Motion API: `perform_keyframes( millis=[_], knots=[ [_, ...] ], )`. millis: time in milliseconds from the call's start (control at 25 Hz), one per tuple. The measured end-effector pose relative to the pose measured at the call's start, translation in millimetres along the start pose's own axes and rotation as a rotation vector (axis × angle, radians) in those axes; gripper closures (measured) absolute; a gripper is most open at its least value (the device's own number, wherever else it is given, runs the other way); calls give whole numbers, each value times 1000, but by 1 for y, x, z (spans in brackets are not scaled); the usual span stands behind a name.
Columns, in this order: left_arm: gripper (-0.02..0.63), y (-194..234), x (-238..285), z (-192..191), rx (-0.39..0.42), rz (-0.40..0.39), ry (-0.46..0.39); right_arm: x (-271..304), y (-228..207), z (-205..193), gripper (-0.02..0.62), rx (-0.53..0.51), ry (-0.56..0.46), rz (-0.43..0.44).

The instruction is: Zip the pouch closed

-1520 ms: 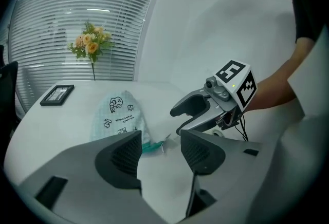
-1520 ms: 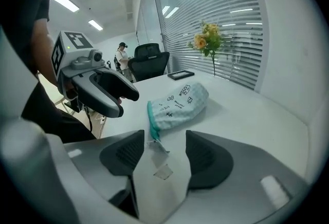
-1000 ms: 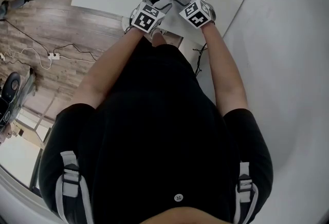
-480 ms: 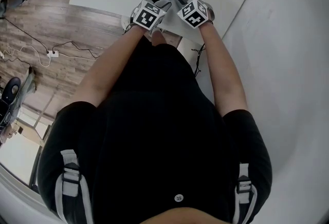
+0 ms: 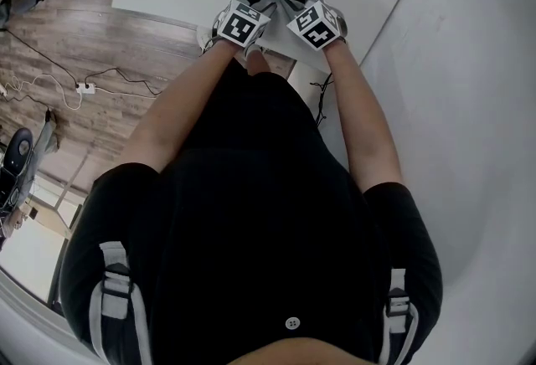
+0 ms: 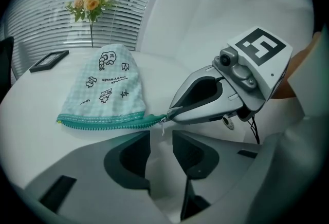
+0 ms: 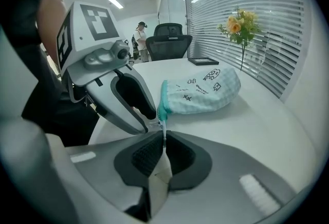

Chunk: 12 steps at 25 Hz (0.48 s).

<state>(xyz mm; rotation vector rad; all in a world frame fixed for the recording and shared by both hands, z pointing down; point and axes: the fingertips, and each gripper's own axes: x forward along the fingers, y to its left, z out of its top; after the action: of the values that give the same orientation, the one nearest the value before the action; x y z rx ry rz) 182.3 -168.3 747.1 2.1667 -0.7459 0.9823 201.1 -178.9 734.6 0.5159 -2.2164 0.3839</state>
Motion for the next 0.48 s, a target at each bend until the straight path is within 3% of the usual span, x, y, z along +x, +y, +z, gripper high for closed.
perform_keyframes(
  millis=[320, 480],
  knots=[
    [509, -1, 1, 6, -2, -11, -3, 3, 5, 5, 571, -3, -2, 12],
    [585, 1, 5, 11, 15, 5, -31, 1, 6, 8, 571, -1, -7, 16]
  ],
)
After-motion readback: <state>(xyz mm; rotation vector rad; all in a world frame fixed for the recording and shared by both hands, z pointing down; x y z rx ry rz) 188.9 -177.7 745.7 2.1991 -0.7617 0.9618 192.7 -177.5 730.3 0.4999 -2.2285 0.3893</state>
